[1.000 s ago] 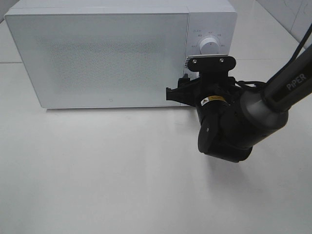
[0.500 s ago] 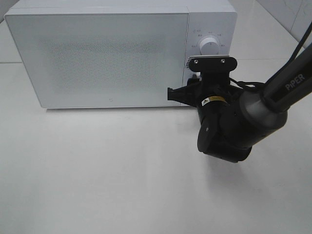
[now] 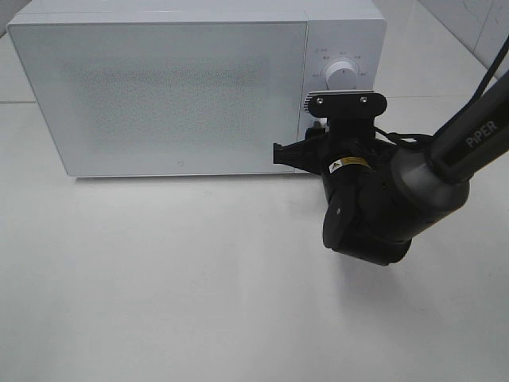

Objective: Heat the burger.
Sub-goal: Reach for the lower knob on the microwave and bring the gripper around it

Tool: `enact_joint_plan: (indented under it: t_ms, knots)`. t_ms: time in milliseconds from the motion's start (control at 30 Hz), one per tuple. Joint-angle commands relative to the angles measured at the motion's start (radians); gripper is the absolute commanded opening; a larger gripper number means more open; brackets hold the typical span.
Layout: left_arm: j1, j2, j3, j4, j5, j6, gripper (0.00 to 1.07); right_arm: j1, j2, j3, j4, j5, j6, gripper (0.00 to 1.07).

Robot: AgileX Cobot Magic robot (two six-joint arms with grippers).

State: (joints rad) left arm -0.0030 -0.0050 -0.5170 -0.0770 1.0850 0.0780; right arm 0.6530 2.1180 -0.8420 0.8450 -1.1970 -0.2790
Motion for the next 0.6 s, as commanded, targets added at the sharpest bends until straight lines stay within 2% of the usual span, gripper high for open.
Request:
enact_joint_plan:
  t_ms: [33,267,367,400,467,533,600]
  knots:
    - [0.002,-0.017,-0.001,-0.003,-0.013,-0.006,1.00,-0.017,-0.003,-0.024,-0.062,-0.165,0.088,0.00]
    - [0.002,-0.017,-0.001,-0.003,-0.013,-0.006,1.00,-0.017,-0.003,-0.024,-0.192,-0.102,0.515,0.00]
    - [0.002,-0.017,-0.001,-0.003,-0.013,-0.006,1.00,-0.017,-0.003,-0.024,-0.203,-0.094,0.570,0.00]
    - [0.002,-0.017,-0.001,-0.003,-0.013,-0.006,1.00,-0.017,-0.003,-0.024,-0.232,-0.094,0.681,0.00]
    - [0.002,-0.017,-0.001,-0.003,-0.013,-0.006,1.00,-0.017,-0.003,-0.024,-0.247,-0.097,0.727,0.00]
    - [0.002,-0.017,-0.001,-0.003,-0.013,-0.006,1.00,-0.017,-0.003,-0.024,-0.323,-0.123,0.956,0.00]
    - [0.002,-0.017,-0.001,-0.003,-0.013,-0.006,1.00,-0.017,-0.003,-0.024,-0.333,-0.126,1.007,0.00]
